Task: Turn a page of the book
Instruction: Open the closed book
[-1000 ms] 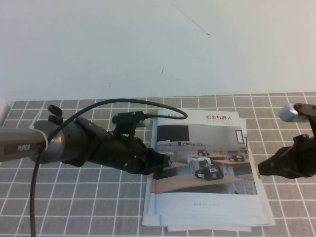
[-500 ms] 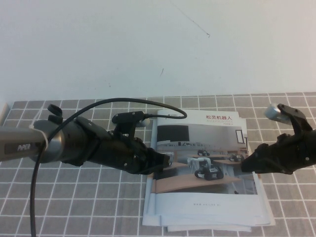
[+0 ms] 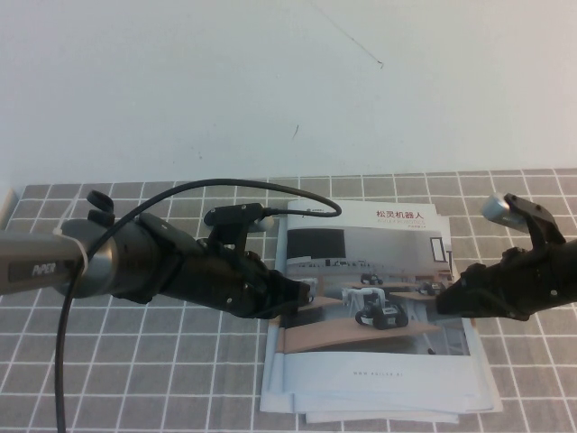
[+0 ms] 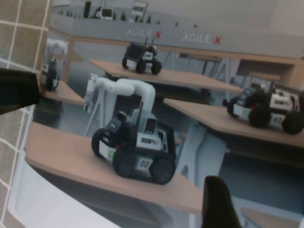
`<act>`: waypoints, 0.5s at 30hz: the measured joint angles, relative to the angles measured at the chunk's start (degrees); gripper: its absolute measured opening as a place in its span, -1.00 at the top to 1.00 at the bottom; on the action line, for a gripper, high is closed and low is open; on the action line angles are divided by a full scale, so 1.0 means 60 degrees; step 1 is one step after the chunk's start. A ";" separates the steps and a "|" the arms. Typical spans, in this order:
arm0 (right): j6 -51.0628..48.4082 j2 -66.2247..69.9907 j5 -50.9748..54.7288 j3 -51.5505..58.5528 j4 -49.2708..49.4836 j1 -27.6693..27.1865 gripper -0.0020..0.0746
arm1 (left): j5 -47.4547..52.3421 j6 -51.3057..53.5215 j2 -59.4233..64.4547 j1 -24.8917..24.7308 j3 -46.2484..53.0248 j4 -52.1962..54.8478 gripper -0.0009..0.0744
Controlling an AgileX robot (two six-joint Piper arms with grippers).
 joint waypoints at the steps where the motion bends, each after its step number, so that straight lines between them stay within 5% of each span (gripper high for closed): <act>1: -0.0059 0.0024 -0.0051 0.0000 0.0000 0.0000 -0.02 | 0.0000 0.0000 0.0000 0.0000 0.0000 0.0000 0.99; 15: -0.1109 0.0187 -0.0011 -0.0022 0.0895 -0.0038 -0.03 | 0.0000 0.0000 0.0000 0.0000 0.0000 0.0000 0.99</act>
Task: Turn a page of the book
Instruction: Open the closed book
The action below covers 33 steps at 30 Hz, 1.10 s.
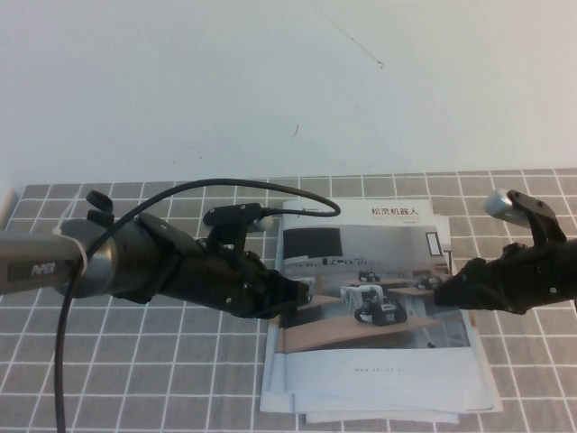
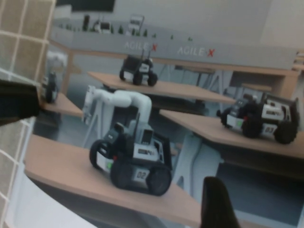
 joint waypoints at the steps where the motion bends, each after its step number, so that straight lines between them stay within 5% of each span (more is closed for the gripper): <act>1: -0.0152 0.0000 0.0051 0.0000 0.0184 -0.0018 -0.03 | 0.0000 0.0000 0.0000 0.0017 0.0000 0.0000 0.99; 22: -0.0233 0.0000 0.2712 -0.1188 0.0574 -0.0133 0.00 | -0.0100 0.0000 0.0000 0.0072 0.0000 0.0093 0.99; 33: 0.1157 0.0000 0.3107 -0.2355 -0.1629 -0.0133 0.01 | -0.0100 0.0000 0.0000 0.0072 0.0000 0.0107 0.99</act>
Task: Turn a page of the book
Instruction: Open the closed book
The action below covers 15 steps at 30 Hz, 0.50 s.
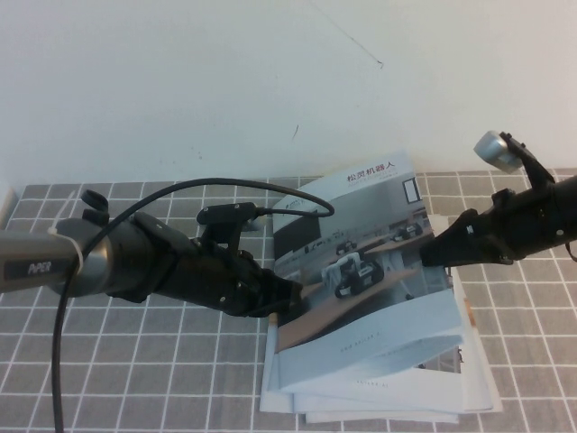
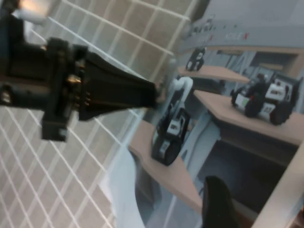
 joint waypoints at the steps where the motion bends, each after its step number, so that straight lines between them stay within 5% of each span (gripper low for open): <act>1: 0.0142 0.0000 0.0000 -0.0096 -0.0197 0.0018 0.01 | 0.0000 0.0000 0.0000 0.0000 0.0000 0.0000 0.99; 9: 0.2197 0.0007 -0.1034 -0.0265 -0.2200 0.0162 0.02 | 0.0000 0.0000 0.0000 0.0000 0.0000 0.0000 0.99; 15: 0.2339 0.0022 -0.1661 -0.0265 -0.2063 0.0162 0.02 | 0.0000 0.0000 0.0000 0.0000 0.0000 0.0000 0.99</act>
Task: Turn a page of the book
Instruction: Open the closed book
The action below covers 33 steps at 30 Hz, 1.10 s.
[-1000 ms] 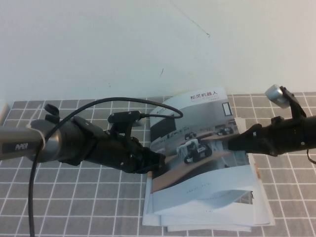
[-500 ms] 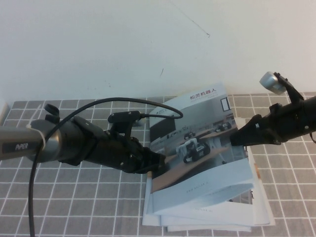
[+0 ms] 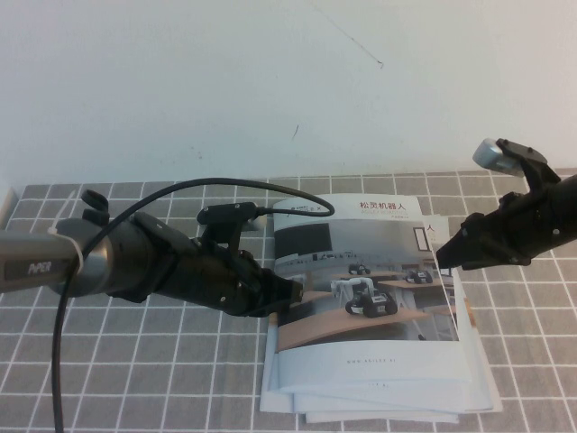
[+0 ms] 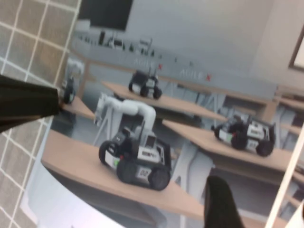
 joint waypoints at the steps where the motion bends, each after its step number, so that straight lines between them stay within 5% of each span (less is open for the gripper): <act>1: -0.0049 0.0000 -0.0017 0.0000 0.0040 0.0000 0.02 | 0.0000 0.0000 0.0000 0.0000 0.0000 0.0000 0.99; 33: -0.0543 0.1304 0.0879 -0.0036 0.0895 0.0092 0.02 | 0.0000 0.0105 0.0000 0.0000 0.0000 0.0000 0.99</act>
